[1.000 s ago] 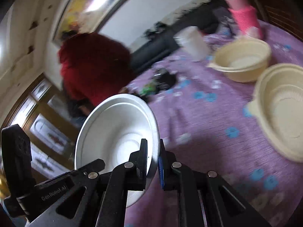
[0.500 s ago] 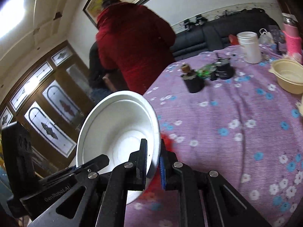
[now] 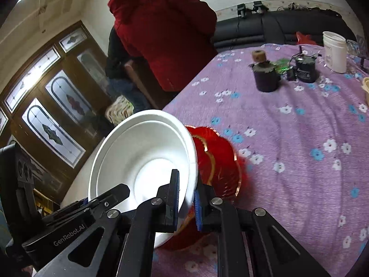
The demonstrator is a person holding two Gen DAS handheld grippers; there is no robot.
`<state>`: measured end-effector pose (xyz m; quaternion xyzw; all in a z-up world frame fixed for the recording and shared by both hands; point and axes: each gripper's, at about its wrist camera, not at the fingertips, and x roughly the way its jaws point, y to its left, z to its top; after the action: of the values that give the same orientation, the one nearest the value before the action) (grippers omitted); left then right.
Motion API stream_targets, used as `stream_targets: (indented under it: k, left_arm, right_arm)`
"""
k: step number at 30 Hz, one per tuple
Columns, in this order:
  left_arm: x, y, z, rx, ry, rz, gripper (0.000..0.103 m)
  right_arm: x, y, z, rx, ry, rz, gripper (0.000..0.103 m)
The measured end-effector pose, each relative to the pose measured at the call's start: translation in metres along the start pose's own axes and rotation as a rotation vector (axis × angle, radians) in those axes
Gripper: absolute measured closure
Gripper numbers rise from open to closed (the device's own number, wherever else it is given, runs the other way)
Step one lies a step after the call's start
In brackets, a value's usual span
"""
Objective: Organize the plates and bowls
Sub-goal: 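Lower the white bowl onto the red plate stack with both tools, release, then move both tools to the large beige tab-handled bowl and grasp its rim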
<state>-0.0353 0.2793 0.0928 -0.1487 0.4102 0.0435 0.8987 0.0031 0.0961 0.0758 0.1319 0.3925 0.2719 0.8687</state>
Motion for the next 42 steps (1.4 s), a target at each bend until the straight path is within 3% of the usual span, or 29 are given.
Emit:
stream_targets:
  k: [4, 7, 13, 15, 17, 19, 26, 29, 37, 40, 42]
  left_arm:
    - [-0.001, 0.01, 0.001, -0.006, -0.005, -0.037, 0.058]
    - [-0.007, 0.018, 0.001, -0.025, -0.036, -0.03, 0.038]
    - [-0.019, 0.041, -0.002, -0.108, -0.063, -0.082, 0.036]
    - [-0.022, 0.047, -0.002, -0.13, -0.072, -0.09, 0.036]
    - [-0.025, 0.053, -0.005, -0.155, -0.077, -0.101, 0.035]
    - [-0.028, 0.055, -0.006, -0.165, -0.08, -0.107, 0.035]
    - [-0.043, 0.053, -0.014, -0.178, -0.094, -0.128, 0.034]
    - [-0.05, 0.044, -0.019, -0.161, -0.106, -0.128, 0.028]
    - [-0.065, -0.004, -0.027, -0.029, -0.166, -0.08, 0.027]
    - [-0.074, -0.023, -0.029, 0.029, -0.2, -0.077, 0.027]
    - [-0.08, -0.037, -0.033, 0.071, -0.222, -0.07, 0.027]
  right_arm:
    - [0.017, 0.006, -0.001, -0.035, 0.016, -0.035, 0.089]
    - [0.027, 0.007, -0.002, -0.05, 0.025, -0.066, 0.089]
    - [0.029, 0.015, -0.002, -0.098, -0.025, -0.117, 0.088]
    - [0.025, 0.019, -0.002, -0.123, -0.059, -0.143, 0.081]
    - [0.02, 0.02, -0.002, -0.132, -0.08, -0.156, 0.061]
    - [0.015, 0.019, -0.002, -0.123, -0.096, -0.15, 0.052]
    - [-0.009, 0.005, -0.002, -0.062, -0.133, -0.139, 0.047]
    - [-0.019, -0.004, -0.006, -0.038, -0.133, -0.14, 0.047]
    - [-0.045, -0.034, -0.024, -0.006, -0.132, -0.177, 0.047]
    - [-0.066, -0.04, -0.028, -0.031, -0.175, -0.207, 0.047]
    - [-0.086, -0.039, -0.033, -0.076, -0.248, -0.269, 0.034]
